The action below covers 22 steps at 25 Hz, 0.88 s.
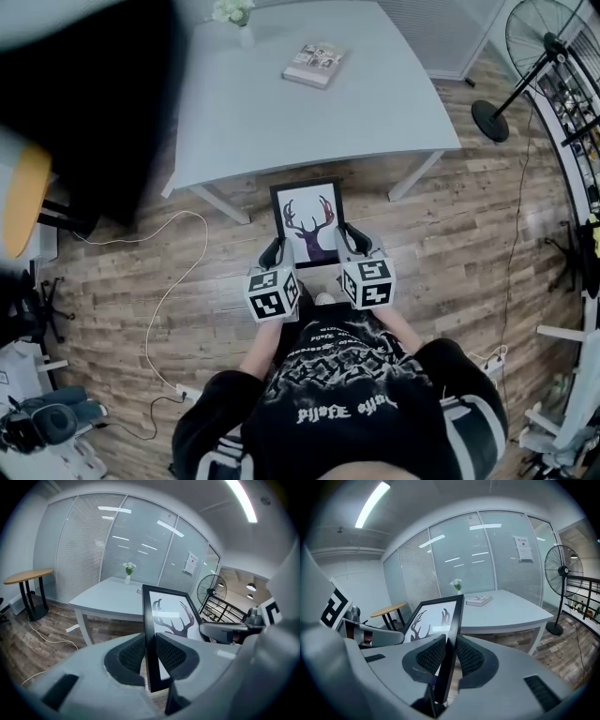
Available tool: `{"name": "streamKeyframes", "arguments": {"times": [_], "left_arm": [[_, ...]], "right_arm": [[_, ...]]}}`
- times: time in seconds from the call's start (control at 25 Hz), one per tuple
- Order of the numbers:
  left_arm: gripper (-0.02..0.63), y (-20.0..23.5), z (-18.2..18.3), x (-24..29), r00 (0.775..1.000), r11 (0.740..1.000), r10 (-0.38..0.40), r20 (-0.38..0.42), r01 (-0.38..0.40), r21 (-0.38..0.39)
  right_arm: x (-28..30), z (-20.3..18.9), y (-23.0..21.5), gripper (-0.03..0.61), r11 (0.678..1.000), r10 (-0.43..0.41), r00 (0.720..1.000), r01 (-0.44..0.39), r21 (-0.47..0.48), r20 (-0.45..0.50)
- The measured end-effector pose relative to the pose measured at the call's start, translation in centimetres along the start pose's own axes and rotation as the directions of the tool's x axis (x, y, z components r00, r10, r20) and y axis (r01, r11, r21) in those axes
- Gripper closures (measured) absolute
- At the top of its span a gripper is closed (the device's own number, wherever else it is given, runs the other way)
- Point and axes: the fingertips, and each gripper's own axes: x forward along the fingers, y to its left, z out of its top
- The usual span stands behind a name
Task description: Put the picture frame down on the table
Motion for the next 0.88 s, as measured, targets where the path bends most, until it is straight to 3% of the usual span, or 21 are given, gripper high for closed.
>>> {"name": "streamKeyframes", "arguments": {"times": [0.28,0.56,0.88], "left_arm": [[0.532,2.4,2.8,4.6,1.0,1.0,-0.023,-0.01,0.023,-0.002],[0.532,4.6,9.6,11.1,0.991,0.988,-0.125,-0.038,0.128,0.087],[0.532,8.6,14.7,16.0,0.987,0.984,-0.153,-0.058,0.158,0.087]], "right_arm": [[4.9,1.9,-0.9,0.505,1.0,-0.014,1.0,0.014,0.023,0.007],[11.2,6.2,-2.8,0.505,0.992,-0.087,0.996,0.085,0.093,0.012],[17.9,10.3,-2.6,0.505,0.986,-0.126,0.992,0.123,0.111,0.025]]}}
